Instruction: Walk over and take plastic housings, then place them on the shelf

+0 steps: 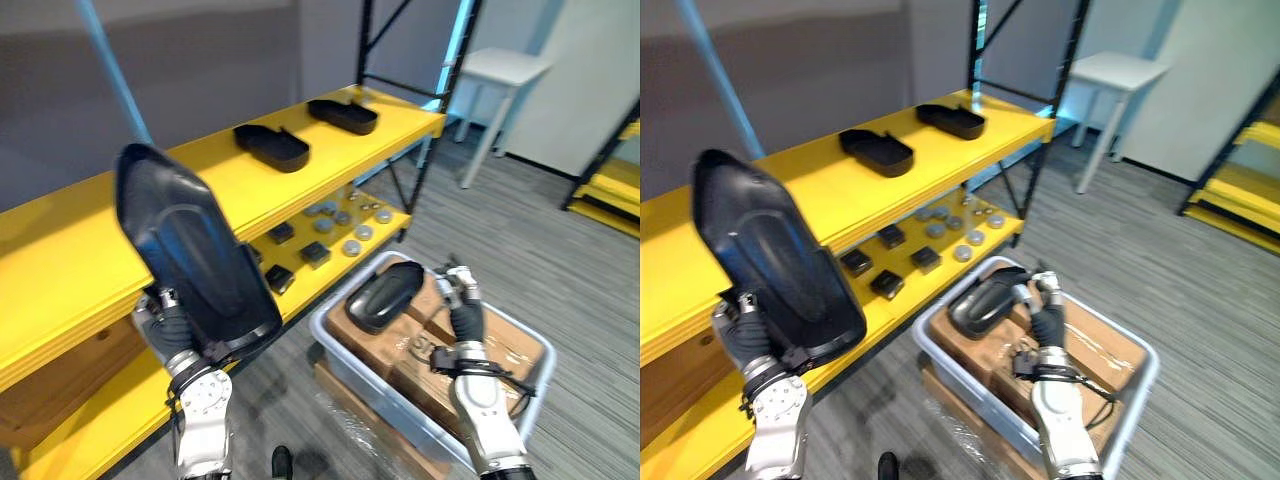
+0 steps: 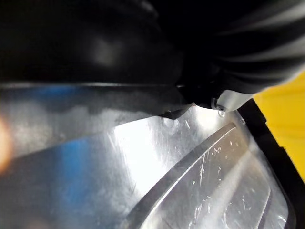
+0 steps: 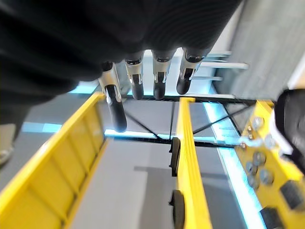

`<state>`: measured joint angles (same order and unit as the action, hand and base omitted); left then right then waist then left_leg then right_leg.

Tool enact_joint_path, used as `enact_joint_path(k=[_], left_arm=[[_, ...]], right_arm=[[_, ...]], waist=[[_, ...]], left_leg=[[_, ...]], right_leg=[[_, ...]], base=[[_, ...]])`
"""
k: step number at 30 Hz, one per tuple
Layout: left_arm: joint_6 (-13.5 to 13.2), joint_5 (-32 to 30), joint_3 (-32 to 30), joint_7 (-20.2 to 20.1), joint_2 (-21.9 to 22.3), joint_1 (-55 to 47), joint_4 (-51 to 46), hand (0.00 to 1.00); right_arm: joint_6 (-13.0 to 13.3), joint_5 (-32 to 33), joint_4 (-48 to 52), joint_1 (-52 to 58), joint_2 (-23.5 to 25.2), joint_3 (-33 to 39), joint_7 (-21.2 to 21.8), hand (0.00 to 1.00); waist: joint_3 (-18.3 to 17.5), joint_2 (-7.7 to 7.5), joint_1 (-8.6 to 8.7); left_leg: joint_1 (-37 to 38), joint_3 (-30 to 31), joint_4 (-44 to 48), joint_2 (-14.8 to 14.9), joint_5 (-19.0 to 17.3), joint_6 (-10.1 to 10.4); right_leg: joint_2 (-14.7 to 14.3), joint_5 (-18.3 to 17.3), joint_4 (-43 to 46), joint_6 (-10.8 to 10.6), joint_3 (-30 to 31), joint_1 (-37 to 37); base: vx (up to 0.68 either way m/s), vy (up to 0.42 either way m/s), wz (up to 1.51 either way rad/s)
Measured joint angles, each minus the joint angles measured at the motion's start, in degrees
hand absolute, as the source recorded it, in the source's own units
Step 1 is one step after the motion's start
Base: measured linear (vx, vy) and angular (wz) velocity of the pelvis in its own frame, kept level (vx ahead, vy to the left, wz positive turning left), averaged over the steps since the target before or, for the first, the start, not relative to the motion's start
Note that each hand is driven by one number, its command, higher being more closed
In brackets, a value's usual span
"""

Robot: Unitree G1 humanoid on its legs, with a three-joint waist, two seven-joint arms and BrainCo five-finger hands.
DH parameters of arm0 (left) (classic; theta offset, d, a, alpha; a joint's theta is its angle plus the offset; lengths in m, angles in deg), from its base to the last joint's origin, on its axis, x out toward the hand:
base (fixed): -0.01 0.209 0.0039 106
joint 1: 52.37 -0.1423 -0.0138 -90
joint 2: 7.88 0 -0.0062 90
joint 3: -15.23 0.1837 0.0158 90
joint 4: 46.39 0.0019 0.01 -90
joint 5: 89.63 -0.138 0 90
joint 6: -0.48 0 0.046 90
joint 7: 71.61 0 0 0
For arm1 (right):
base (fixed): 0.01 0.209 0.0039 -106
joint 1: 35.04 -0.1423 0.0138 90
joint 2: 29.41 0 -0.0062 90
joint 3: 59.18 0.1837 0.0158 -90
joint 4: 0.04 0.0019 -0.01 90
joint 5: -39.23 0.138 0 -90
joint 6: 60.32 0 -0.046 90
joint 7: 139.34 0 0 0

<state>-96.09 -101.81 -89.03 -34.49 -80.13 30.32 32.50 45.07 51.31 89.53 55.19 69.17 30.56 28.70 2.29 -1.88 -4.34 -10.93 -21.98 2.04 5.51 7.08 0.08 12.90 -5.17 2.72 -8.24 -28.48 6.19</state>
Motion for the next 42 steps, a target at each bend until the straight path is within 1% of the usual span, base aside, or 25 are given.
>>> enact_joint_path(k=[3,6,7,8,9,10,11,12,14,16,17,18,19,20,21,23,25,27,29,30,32,33,34,37,42], left_arm=[[-0.84,-0.66,-1.63,-1.33,0.73,-1.51,-4.72,1.0],[-2.11,-1.68,-1.52,-2.05,1.56,-1.64,-7.5,1.0],[-2.65,-1.67,-1.7,-2.45,0.98,-1.63,-8.82,1.0],[-2.97,-1.66,-1.77,-2.57,0.65,-1.71,-9.46,1.0],[-3.65,-1.65,-2.13,-2.6,0.2,-2.21,-10.95,1.0],[-4.21,-1.56,-2.59,-2.39,-0.3,-2.18,-12.01,1.0],[-4.36,-1.57,-2.59,-2.42,-0.51,-2.14,-12.44,1.0],[-4.82,-1.6,-2.28,-2.58,-0.51,-2.09,-12.97,1.0],[-5.34,-1.59,-1.95,-3.13,0.0,-2.12,-13.02,1.0],[-6.67,-1.45,-0.85,-3.81,-0.59,-2.0,-13.3,1.0],[-6.96,-1.42,-0.22,-3.82,-0.64,-1.99,-13.43,1.0],[-7.38,-1.22,0.37,-3.86,-0.62,-2.0,-13.9,1.0],[-7.41,-0.83,0.54,-3.88,-0.78,-1.96,-14.45,1.0],[-7.61,-0.22,1.52,-3.86,-0.13,-2.2,-14.51,1.0],[-7.97,-0.33,2.86,-4.08,0.54,-2.81,-15.15,1.0],[-8.56,-0.32,4.38,-5.13,1.23,-2.88,-16.39,1.0],[-9.14,-0.26,5.98,-6.11,1.33,-4.0,-17.8,1.0],[-9.17,-0.01,7.9,-7.85,1.34,-4.69,-17.79,1.0],[-9.19,1.37,8.02,-8.42,1.25,-4.81,-17.74,1.0],[-9.23,2.38,8.54,-9.06,1.24,-4.66,-17.62,1.0],[-9.44,3.43,9.64,-10.03,1.25,-4.36,-16.69,1.0],[-9.48,4.29,11.0,-10.82,1.3,-3.88,-15.35,1.0],[-9.5,5.37,11.98,-12.06,1.29,-3.35,-13.56,1.0],[-8.8,9.29,13.24,-15.0,-0.47,-2.56,-8.92,1.0],[-6.8,14.26,15.93,-19.8,-3.08,2.6,-3.95,1.0]], right_arm=[[0.8,3.45,0.08,0.36,4.27,1.86,1.19,0.0],[0.82,3.35,-0.03,1.15,5.6,5.91,0.79,0.0],[1.09,3.27,-0.01,1.71,6.04,7.79,0.54,0.0],[1.19,3.27,-0.02,1.98,6.23,8.83,0.43,0.0],[1.35,3.27,-0.14,2.27,6.53,10.28,0.06,0.0],[1.59,3.18,-0.23,2.6,6.94,10.9,0.12,0.0],[1.59,3.18,-0.24,2.79,7.08,10.95,0.22,0.0],[1.6,3.25,-0.25,2.85,7.3,11.02,0.29,0.0],[1.6,3.39,-0.27,3.0,7.33,11.15,1.23,0.0],[1.61,3.46,-0.23,4.1,7.32,12.47,2.17,0.0],[1.61,3.47,-0.24,4.46,7.33,13.21,2.33,0.0],[1.61,3.57,-0.23,4.6,7.32,14.18,2.36,0.0],[1.61,3.73,-0.16,4.61,7.32,14.39,2.36,0.0],[1.55,4.24,-0.41,5.02,6.99,14.94,2.36,0.0],[1.54,4.84,-0.18,6.45,6.67,15.63,2.34,0.0],[1.45,5.6,1.71,8.43,7.69,15.59,2.33,0.0],[1.47,5.66,7.08,10.47,8.81,14.78,2.48,0.0],[1.6,6.99,13.24,12.42,9.33,14.25,3.01,0.0],[1.62,7.86,15.66,12.97,9.32,13.48,3.15,0.0],[1.64,7.84,16.13,12.99,9.42,13.3,3.38,0.0],[1.64,7.8,16.37,13.1,9.44,13.35,3.56,0.0],[1.63,7.62,16.79,13.23,9.35,13.75,3.54,0.0],[1.6,7.12,16.71,13.25,9.6,14.19,3.55,0.0],[1.58,5.03,17.32,13.74,10.56,14.64,4.01,0.0],[1.56,3.08,17.46,13.79,10.61,14.82,4.59,0.0]], waist=[[0.48,-0.79,0.2],[1.02,-0.8,0.34],[1.54,-1.51,0.71],[1.75,-1.71,0.74],[2.37,-1.32,0.93],[2.53,-1.09,1.53],[2.73,-0.78,2.0],[3.4,-0.1,2.39],[3.81,0.56,2.83],[3.87,0.64,3.6],[3.87,0.51,3.55],[4.09,-0.62,3.5],[4.31,-1.49,3.62],[5.16,-0.83,3.6],[5.25,0.79,3.41],[4.93,2.45,3.35],[5.14,2.74,3.4],[5.4,2.71,3.29],[5.43,2.63,3.22],[5.44,2.46,3.43],[5.47,2.38,3.64],[4.9,3.28,3.85],[4.56,3.36,4.27],[3.28,0.99,5.72],[3.02,0.52,7.81]], left_leg=[[1.42,2.59,-0.55,-4.58,-0.82,-1.49],[4.5,7.73,-0.11,-5.98,-1.98,-2.36],[6.44,10.94,-0.18,-7.04,-2.76,-2.81],[7.34,12.68,-0.19,-7.46,-3.35,-2.97],[8.79,16.01,-0.3,-7.66,-4.39,-3.77],[9.15,19.88,-0.25,-7.61,-5.07,-4.4],[9.26,22.01,-0.26,-7.54,-5.16,-4.37],[10.12,25.39,-0.34,-7.42,-5.37,-4.44],[11.4,29.63,-0.01,-7.48,-5.47,-3.92],[11.7,35.76,0.3,-7.47,-6.05,-3.04],[11.58,36.97,0.42,-7.5,-6.46,-2.4],[10.97,38.89,1.88,-8.59,-7.63,-1.09],[10.32,39.49,3.37,-9.7,-8.93,-0.62],[10.04,40.56,6.24,-10.03,-11.28,0.22],[9.58,40.42,8.17,-8.19,-13.12,0.94],[9.74,40.46,10.92,-5.78,-15.69,1.79],[9.12,39.03,16.17,-4.19,-18.63,2.71],[4.24,33.95,30.01,-3.02,-20.4,4.26],[2.36,30.71,33.71,-1.69,-21.1,3.87],[2.17,26.69,32.11,1.5,-21.97,2.38],[2.47,23.88,27.14,4.6,-21.75,2.18],[3.65,22.73,20.31,6.28,-20.48,1.08],[4.81,21.14,16.37,6.14,-16.4,7.59],[7.31,18.04,10.87,1.24,-13.77,5.86],[7.52,14.89,10.42,0.02,-14.0,5.27]], right_leg=[[3.72,0.17,1.75,-1.01,-3.04,3.25],[7.61,0.41,17.49,-0.87,-5.14,2.78],[9.94,2.8,26.56,0.1,-3.78,1.61],[10.64,5.22,30.82,1.2,-1.8,0.67],[10.67,11.27,38.5,1.67,4.95,-2.55],[8.07,3.89,45.55,0.77,11.48,-6.8],[6.26,-0.03,47.52,1.53,13.77,-8.77],[2.93,-4.94,47.61,2.14,17.09,-11.77],[-0.66,-7.95,39.95,2.53,20.58,-14.4],[-6.29,-8.0,24.36,3.19,28.39,-15.91],[-7.29,-7.66,20.36,3.33,30.06,-16.07],[-7.71,-4.61,12.42,4.48,32.63,-16.08],[-7.18,-1.0,9.48,4.7,33.64,-16.13],[-7.09,3.35,10.31,3.91,32.82,-15.24],[-8.39,3.28,8.31,4.52,30.93,-13.13],[-10.65,3.5,6.37,5.49,29.2,-10.18],[-12.62,2.54,6.13,6.88,28.69,-8.04],[-14.1,2.03,5.39,7.68,27.94,-5.39],[-14.06,2.1,4.38,7.81,27.94,-4.27],[-13.64,2.07,4.32,7.83,27.98,-4.2],[-12.64,1.97,4.24,7.66,28.01,-4.64],[-12.1,1.63,4.47,6.73,28.05,-5.59],[-11.08,0.97,4.75,5.65,28.63,-6.43],[-6.32,1.98,2.46,3.84,31.31,-6.28],[-5.02,4.21,0.54,1.44,34.59,-7.25]], base=[[0.25,0.128,0.6],[0.23,0.12,0.99],[0.18,0.093,1.18],[0.24,0.107,1.36],[0.28,0.049,1.37],[0.27,0.018,1.45],[0.24,-0.044,1.58],[0.17,-0.069,1.54],[0.17,-0.106,1.45],[0.18,-0.197,1.48],[0.18,-0.254,1.31],[0.14,-0.218,0.87],[0.15,-0.281,0.92],[0.16,-0.262,0.7],[0.2,-0.254,0.59],[0.21,-0.175,0.25],[0.15,-0.112,0.08],[0.16,-0.094,0.07],[0.1,0.005,-0.03],[0.08,0.051,0.02],[0.06,0.114,0.05],[0.03,0.238,0.04],[0.03,0.243,-0.02],[0.06,0.262,-0.15],[0.06,0.149,-0.29]])
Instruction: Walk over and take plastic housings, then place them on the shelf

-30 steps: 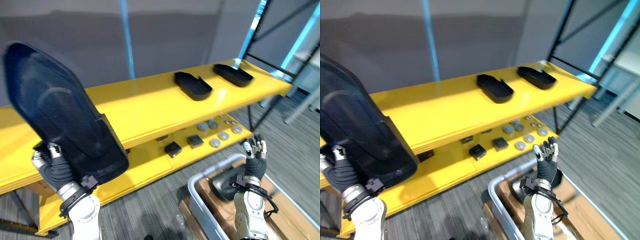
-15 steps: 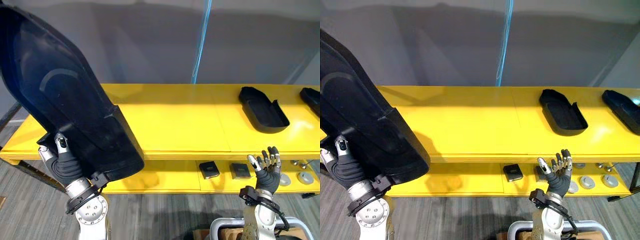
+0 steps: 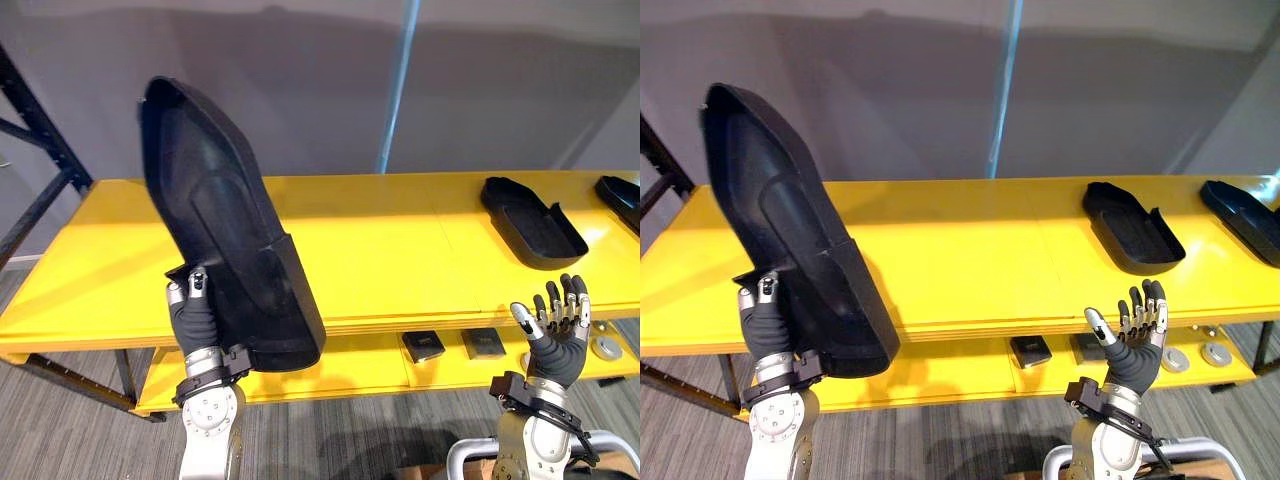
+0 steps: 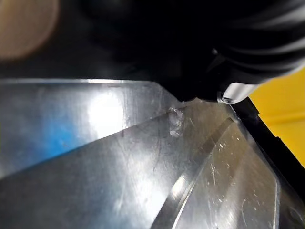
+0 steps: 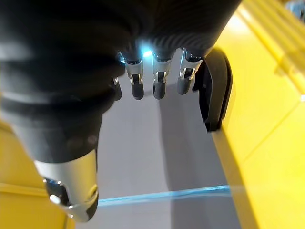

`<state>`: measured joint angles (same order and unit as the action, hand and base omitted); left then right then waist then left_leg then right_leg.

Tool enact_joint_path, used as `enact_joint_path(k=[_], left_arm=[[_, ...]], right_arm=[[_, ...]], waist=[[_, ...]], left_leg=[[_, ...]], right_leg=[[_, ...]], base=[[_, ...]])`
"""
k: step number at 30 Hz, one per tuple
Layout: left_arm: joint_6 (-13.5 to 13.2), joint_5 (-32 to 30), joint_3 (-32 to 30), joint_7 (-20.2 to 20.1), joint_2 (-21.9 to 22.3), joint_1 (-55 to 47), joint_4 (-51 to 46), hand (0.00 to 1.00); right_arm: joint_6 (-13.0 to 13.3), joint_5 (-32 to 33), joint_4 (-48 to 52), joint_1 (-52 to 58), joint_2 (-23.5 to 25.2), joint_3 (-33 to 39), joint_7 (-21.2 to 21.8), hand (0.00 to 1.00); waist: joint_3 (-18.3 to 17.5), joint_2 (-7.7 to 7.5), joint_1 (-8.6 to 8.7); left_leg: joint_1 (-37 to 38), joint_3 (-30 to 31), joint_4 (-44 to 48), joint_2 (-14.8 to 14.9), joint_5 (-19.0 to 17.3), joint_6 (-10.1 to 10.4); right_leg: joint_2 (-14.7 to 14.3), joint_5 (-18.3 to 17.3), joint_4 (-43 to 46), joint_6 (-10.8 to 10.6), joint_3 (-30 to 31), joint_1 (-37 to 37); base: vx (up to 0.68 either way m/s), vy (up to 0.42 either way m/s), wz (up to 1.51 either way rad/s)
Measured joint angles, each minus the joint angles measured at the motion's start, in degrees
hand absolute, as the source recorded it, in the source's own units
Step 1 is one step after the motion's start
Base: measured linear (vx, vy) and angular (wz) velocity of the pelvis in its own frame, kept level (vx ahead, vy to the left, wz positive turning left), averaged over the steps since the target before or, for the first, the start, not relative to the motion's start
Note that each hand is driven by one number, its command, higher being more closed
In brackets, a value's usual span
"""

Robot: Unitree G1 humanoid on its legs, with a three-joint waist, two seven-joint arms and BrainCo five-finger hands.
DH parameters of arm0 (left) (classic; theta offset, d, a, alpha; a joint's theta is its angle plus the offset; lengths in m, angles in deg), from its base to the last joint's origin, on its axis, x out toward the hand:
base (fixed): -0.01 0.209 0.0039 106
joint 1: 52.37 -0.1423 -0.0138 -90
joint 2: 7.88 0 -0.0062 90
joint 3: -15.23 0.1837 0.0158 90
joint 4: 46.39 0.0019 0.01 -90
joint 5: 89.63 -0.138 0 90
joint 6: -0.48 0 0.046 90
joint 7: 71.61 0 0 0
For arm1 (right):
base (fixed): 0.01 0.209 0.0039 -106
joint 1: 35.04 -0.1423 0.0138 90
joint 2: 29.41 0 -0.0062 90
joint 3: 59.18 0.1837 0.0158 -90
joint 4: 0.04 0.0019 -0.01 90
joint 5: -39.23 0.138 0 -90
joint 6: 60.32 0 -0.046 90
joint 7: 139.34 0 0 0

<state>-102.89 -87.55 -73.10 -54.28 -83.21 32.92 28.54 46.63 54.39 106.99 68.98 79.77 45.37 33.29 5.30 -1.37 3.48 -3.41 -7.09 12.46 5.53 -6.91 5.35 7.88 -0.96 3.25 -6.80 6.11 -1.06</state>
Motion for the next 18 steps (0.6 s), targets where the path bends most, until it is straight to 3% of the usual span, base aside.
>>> enact_joint_path(k=[9,14,18], left_arm=[[5.42,8.36,2.29,-4.05,-3.38,15.61,14.54,1.0],[7.45,10.39,2.02,-3.46,-6.91,28.65,23.64,1.0],[8.95,10.32,1.39,-2.18,-9.64,37.14,30.44,1.0]], right_arm=[[-1.86,-2.51,0.0,2.58,-0.06,-3.5,2.13,0.0],[-3.32,-2.89,-0.04,2.66,-0.94,-6.48,2.84,0.0],[-3.39,-4.48,-0.04,1.8,-1.6,-9.67,3.19,0.0]], waist=[[0.58,0.88,3.94],[2.06,2.09,4.29],[4.0,2.2,5.19]], left_leg=[[0.62,-5.52,-2.47,0.83,0.23,-0.14],[-0.66,-6.56,-4.78,0.26,2.26,-0.25],[-1.25,-6.51,-6.64,0.1,4.29,-0.04]], right_leg=[[-1.07,3.46,-3.11,-0.23,4.89,-2.59],[-0.79,5.03,-3.96,-0.54,5.94,-5.04],[-0.87,6.35,-4.87,-0.7,5.97,-6.06]], base=[[-0.02,0.03,-0.35],[-0.03,0.03,-0.07],[-0.02,0.002,0.01]])
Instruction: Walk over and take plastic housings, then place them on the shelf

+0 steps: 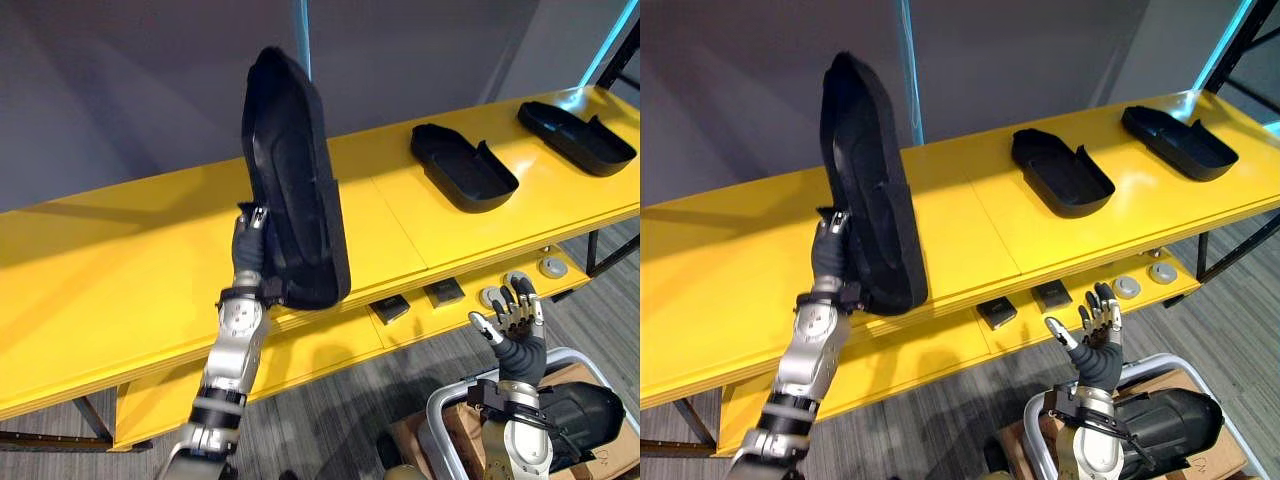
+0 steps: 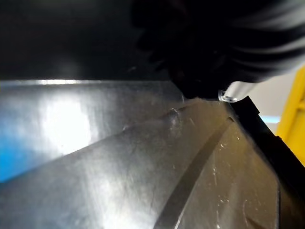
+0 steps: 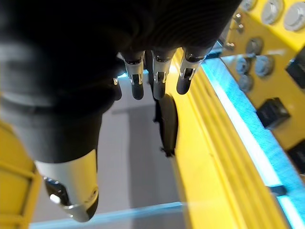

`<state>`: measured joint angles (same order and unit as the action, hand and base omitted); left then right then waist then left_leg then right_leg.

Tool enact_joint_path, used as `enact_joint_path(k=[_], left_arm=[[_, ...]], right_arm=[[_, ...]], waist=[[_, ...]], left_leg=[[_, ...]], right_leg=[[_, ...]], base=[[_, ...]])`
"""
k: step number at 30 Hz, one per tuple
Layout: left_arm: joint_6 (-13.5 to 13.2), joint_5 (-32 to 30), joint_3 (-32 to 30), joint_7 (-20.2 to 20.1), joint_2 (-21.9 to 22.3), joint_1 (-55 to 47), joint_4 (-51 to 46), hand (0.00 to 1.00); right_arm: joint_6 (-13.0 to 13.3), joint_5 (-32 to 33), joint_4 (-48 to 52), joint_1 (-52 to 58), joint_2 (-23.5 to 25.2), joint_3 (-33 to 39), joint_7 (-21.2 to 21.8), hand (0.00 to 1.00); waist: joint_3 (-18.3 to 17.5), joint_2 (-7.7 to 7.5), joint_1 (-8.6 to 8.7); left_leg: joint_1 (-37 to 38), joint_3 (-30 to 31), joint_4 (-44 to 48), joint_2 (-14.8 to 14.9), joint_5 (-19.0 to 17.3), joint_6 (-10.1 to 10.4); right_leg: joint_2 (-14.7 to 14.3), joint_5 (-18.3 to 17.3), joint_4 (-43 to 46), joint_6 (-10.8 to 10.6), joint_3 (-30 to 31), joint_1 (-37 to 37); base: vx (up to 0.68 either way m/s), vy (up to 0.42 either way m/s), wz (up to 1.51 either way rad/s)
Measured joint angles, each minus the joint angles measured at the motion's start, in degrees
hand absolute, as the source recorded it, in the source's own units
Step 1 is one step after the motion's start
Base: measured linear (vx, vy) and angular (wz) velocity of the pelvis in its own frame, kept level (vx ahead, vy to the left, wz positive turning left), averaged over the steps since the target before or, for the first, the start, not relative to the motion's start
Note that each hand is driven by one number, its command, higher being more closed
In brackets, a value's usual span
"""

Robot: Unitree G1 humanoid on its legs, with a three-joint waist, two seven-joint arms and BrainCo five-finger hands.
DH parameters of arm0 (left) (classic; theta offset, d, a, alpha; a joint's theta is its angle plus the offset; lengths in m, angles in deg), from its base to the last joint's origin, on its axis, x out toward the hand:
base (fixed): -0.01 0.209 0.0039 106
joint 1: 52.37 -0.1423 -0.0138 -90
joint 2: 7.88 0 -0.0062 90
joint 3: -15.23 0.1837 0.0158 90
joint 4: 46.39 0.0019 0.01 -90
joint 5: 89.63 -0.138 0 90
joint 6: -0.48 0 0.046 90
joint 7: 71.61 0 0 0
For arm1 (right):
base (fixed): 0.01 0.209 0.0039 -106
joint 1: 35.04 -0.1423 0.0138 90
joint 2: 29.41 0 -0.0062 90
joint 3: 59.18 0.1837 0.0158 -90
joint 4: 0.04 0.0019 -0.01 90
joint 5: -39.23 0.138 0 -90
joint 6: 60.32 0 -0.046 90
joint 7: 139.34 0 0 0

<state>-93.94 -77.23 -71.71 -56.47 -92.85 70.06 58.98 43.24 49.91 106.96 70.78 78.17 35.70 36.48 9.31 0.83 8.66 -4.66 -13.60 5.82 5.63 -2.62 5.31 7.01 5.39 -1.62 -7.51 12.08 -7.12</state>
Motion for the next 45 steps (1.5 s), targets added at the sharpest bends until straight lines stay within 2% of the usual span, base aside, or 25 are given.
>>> enact_joint_path(k=[5,9,14,22,23,28,33,37,45], left_arm=[[1.98,-0.34,-0.38,1.5,-2.15,11.34,14.27,1.0],[3.87,-0.39,-0.32,3.04,-3.42,17.38,24.87,1.0],[4.13,-1.3,-0.34,3.78,-5.12,26.61,34.1,1.0],[4.14,-3.56,-3.99,7.64,-5.17,28.59,35.28,1.0],[4.14,-3.72,-4.03,8.28,-5.16,28.59,35.29,0.0],[4.36,-3.71,-6.17,11.22,-3.98,28.5,35.07,0.0],[5.26,-3.71,-6.33,14.95,-0.36,23.37,26.89,0.0],[5.67,-3.68,-6.25,16.22,1.36,20.75,22.37,0.0],[5.98,-3.56,-6.1,17.04,1.94,16.43,18.12,0.0]], right_arm=[[-0.05,0.0,0.0,-0.2,-2.01,-3.37,0.39,0.0],[-0.06,0.0,0.01,-0.13,-2.27,-5.82,0.71,0.0],[-0.06,0.18,0.05,-0.24,-2.3,-8.45,0.98,0.0],[-0.04,0.81,0.12,0.51,-2.32,-10.05,1.25,0.0],[-0.04,0.82,0.12,0.73,-2.34,-10.17,1.25,0.0],[-0.04,2.44,0.12,1.45,-2.45,-11.31,1.28,0.0],[-0.04,2.45,0.11,2.04,-2.45,-11.31,1.26,0.0],[-0.04,2.44,0.09,1.99,-2.42,-11.22,1.19,0.0],[-0.04,2.31,-0.1,2.04,-2.41,-10.54,0.78,0.0]], waist=[[3.09,-0.08,0.37],[5.14,-0.98,1.94],[6.89,-1.77,2.53],[8.46,-2.26,2.93],[8.5,-2.33,2.92],[8.61,-2.5,2.68],[8.6,-2.49,2.2],[8.58,-2.48,1.55],[7.76,-2.52,1.43]], left_leg=[[-0.23,-0.36,-1.79,-0.47,1.13,-0.07],[-1.02,-0.46,-2.12,-0.74,1.79,-0.16],[-1.58,-0.36,-2.11,-0.78,2.06,-0.44],[-1.57,-0.37,-2.12,-0.74,2.11,-0.46],[-1.57,-0.36,-2.13,-0.75,2.12,-0.45],[-1.0,-0.27,-2.78,-0.77,2.46,-0.45],[0.2,0.5,-3.92,-0.84,2.86,-0.36],[0.36,1.22,-4.6,-0.87,3.36,-0.14],[1.31,1.3,-5.73,-0.99,3.91,-0.14]], right_leg=[[0.12,0.4,0.02,-0.14,1.31,-1.56],[0.3,0.57,0.06,-0.28,1.49,-2.58],[0.37,0.67,0.06,-0.26,1.46,-3.03],[0.33,0.67,0.05,-0.26,1.49,-3.05],[0.33,0.68,0.05,-0.26,1.48,-3.05],[0.35,0.68,0.02,-0.27,1.36,-2.66],[0.42,0.67,-0.85,-0.28,0.47,-1.11],[0.37,0.67,-0.88,-0.28,-0.28,-0.87],[0.37,0.66,-0.96,-0.29,-0.38,-0.35]], base=[[-0.03,0.018,-0.07],[0.01,0.023,0.0],[0.01,0.034,0.02],[0.0,0.025,0.0],[-0.01,0.032,0.0],[0.0,0.026,0.01],[0.02,0.022,0.06],[0.02,0.017,0.1],[0.0,0.0,0.0]])
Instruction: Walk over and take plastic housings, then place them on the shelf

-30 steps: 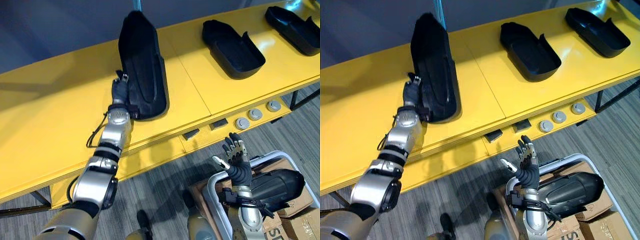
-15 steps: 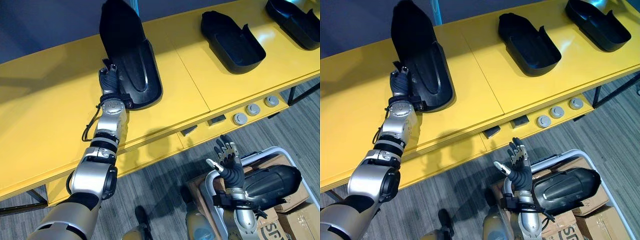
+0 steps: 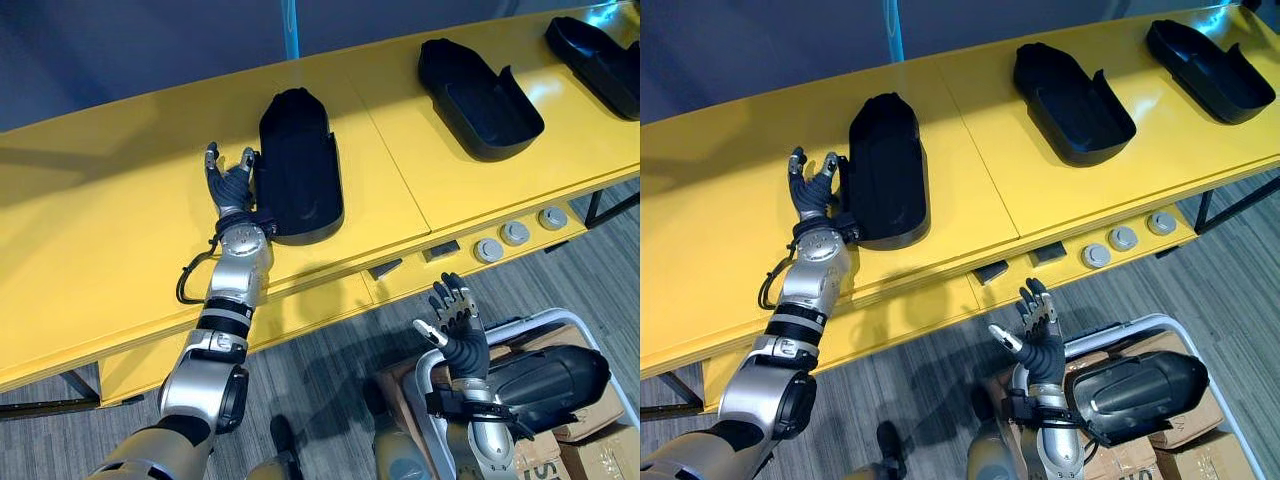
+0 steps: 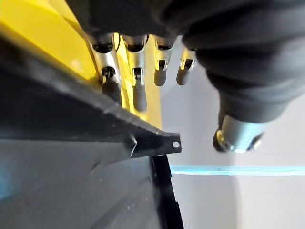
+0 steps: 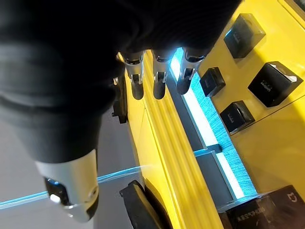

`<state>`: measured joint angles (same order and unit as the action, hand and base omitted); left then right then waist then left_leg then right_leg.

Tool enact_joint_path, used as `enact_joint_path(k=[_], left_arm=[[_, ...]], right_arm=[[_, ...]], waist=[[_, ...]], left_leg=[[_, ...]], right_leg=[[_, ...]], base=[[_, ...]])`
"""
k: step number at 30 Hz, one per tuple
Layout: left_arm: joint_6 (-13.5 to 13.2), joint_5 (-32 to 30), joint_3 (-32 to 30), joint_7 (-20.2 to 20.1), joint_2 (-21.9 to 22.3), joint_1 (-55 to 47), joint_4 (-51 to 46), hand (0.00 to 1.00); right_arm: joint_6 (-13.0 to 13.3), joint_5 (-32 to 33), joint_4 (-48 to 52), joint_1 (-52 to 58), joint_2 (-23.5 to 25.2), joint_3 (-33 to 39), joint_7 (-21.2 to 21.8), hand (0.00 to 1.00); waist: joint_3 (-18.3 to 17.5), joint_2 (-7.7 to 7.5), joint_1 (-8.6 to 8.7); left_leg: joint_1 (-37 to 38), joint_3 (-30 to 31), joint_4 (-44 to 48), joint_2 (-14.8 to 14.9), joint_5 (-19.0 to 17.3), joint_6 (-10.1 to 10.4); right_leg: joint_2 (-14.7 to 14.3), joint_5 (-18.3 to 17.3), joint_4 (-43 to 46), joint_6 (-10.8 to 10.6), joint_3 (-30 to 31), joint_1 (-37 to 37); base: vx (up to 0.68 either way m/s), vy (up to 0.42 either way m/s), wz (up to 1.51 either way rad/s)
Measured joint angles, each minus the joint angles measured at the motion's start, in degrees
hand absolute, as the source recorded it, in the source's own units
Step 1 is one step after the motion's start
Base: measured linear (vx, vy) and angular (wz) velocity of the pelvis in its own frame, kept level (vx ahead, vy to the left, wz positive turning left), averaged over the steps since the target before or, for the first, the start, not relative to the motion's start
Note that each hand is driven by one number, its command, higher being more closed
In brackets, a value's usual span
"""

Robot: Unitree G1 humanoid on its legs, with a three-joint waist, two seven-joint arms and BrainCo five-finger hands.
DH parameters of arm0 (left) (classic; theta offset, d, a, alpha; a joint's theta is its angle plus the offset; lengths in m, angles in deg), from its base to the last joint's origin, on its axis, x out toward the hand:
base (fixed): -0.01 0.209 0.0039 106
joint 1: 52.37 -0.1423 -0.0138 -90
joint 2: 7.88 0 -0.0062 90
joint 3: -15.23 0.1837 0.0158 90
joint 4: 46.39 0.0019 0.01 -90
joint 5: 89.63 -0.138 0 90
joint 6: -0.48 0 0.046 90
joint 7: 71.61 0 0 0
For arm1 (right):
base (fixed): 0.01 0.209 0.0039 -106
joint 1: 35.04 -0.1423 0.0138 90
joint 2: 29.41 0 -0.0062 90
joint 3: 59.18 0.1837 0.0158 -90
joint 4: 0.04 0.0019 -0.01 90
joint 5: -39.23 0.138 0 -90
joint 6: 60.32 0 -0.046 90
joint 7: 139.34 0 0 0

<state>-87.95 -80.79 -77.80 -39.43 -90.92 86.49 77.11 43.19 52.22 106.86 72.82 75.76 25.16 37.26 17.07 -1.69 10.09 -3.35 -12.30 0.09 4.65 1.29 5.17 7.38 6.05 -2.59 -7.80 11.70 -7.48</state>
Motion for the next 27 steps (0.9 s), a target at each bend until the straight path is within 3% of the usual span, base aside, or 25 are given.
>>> enact_joint_path(k=[4,11,21,22,24,27], left_arm=[[0.38,1.33,0.03,0.07,1.12,-2.22,-2.16,0.0],[0.14,2.52,0.03,1.73,3.11,-6.69,-15.04,0.0],[-3.68,5.66,0.0,2.5,2.64,-7.2,-22.64,0.0],[-3.72,5.58,0.06,2.45,2.63,-7.2,-23.29,0.0],[-3.61,4.86,0.26,2.45,2.55,-7.27,-24.96,0.0],[-3.68,-1.51,3.66,2.22,2.92,-14.9,-36.61,0.0]], right_arm=[[0.0,-0.13,-0.4,0.05,-0.05,0.14,-0.07,0.0],[-0.02,-4.92,4.18,0.06,-0.34,-0.02,-1.37,0.0],[-0.01,-6.66,6.83,0.09,-3.82,-4.4,0.3,0.0],[-0.01,-6.66,6.82,0.11,-3.93,-4.83,0.76,1.0],[-0.01,-6.62,6.81,0.09,-4.05,-6.12,1.53,1.0],[0.12,-6.77,4.96,-0.04,-4.88,-9.32,3.01,1.0]], waist=[[-1.21,0.0,0.09],[-3.18,0.24,0.05],[-8.46,2.32,-0.08],[-8.66,2.48,-0.12],[-8.89,2.59,-0.22],[-9.79,2.92,-0.52]], left_leg=[[0.72,-0.12,-0.65,-0.07,0.24,-0.03],[2.62,-0.4,-3.1,-0.13,1.3,0.07],[4.34,-0.04,-5.04,-0.34,2.45,0.01],[4.58,0.01,-5.05,-0.33,2.46,0.02],[4.56,0.07,-5.1,-0.32,2.5,0.0],[4.46,0.11,-5.29,-0.29,2.57,0.03]], right_leg=[[-0.05,0.0,-0.18,0.0,-0.17,0.47],[-0.32,0.0,-0.19,-0.01,-0.21,1.24],[-0.29,-0.08,-0.15,-0.05,-0.97,2.25],[-0.28,-0.15,-0.11,-0.09,-1.09,2.49],[-0.28,-0.21,-0.01,-0.06,-1.15,2.45],[-0.29,-0.61,0.04,-0.28,-1.22,2.31]], base=[[0.01,0.006,0.0],[0.0,0.003,0.0],[0.0,0.005,0.01],[-0.03,0.021,0.02],[-0.05,0.022,0.01],[-0.01,0.005,0.0]])
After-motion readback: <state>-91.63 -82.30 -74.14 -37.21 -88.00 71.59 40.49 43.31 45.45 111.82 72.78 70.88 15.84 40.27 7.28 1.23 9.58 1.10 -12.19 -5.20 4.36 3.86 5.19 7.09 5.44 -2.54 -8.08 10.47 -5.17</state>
